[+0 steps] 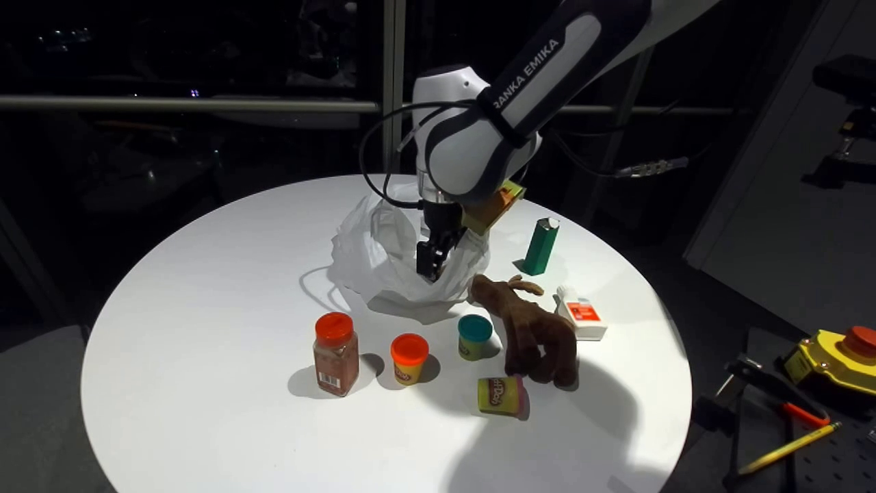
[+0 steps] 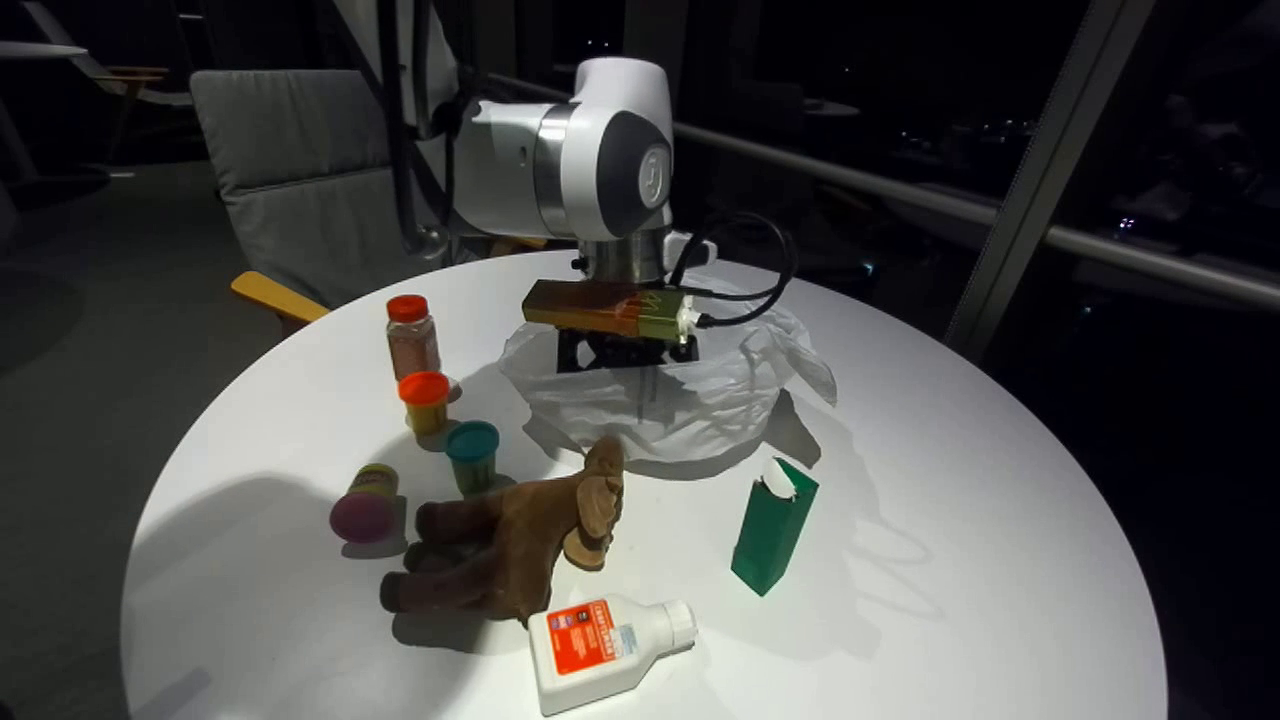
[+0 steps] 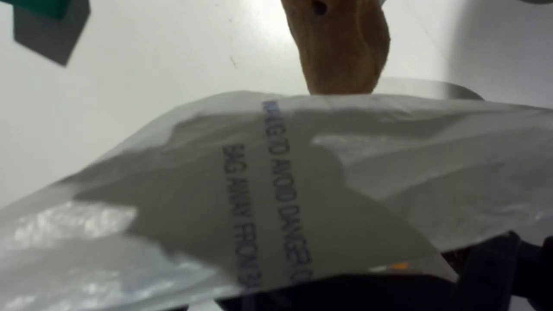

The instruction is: Take everything out of the plastic bag

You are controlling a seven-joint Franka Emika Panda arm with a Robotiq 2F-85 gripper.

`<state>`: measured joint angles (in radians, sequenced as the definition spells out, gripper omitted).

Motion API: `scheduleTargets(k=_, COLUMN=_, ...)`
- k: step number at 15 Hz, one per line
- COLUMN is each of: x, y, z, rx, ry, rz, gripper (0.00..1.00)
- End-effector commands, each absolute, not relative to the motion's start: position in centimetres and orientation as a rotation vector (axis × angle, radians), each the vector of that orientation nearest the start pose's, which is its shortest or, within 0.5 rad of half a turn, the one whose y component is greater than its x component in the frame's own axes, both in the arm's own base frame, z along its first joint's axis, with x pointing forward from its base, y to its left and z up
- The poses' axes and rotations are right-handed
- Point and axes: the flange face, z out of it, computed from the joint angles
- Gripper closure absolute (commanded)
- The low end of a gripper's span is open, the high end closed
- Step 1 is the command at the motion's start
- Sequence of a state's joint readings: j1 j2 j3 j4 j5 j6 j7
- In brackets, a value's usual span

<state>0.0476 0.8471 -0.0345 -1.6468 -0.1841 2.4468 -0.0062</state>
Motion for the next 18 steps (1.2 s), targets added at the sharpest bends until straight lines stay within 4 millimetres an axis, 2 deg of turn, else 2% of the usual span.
scheduleTargets(k=1, x=67.4, y=1.5, z=12.9, rx=-3.290, ry=-0.332, rz=-0.052, gripper=0.00)
scheduleTargets(k=11, x=66.5, y=1.2, z=11.6, rx=-3.287, ry=-0.334, rz=0.026, gripper=0.00)
scheduleTargets(k=12, x=66.6, y=1.0, z=11.7, rx=-3.289, ry=-0.327, rz=0.015, gripper=0.25)
scheduleTargets(k=13, x=66.7, y=0.9, z=11.7, rx=-3.291, ry=-0.325, rz=0.013, gripper=0.26)
scheduleTargets(k=14, x=66.7, y=0.8, z=11.8, rx=-3.294, ry=-0.323, rz=0.008, gripper=0.32)
scheduleTargets(k=18, x=66.8, y=0.3, z=11.9, rx=-3.294, ry=-0.314, rz=0.009, gripper=0.65)
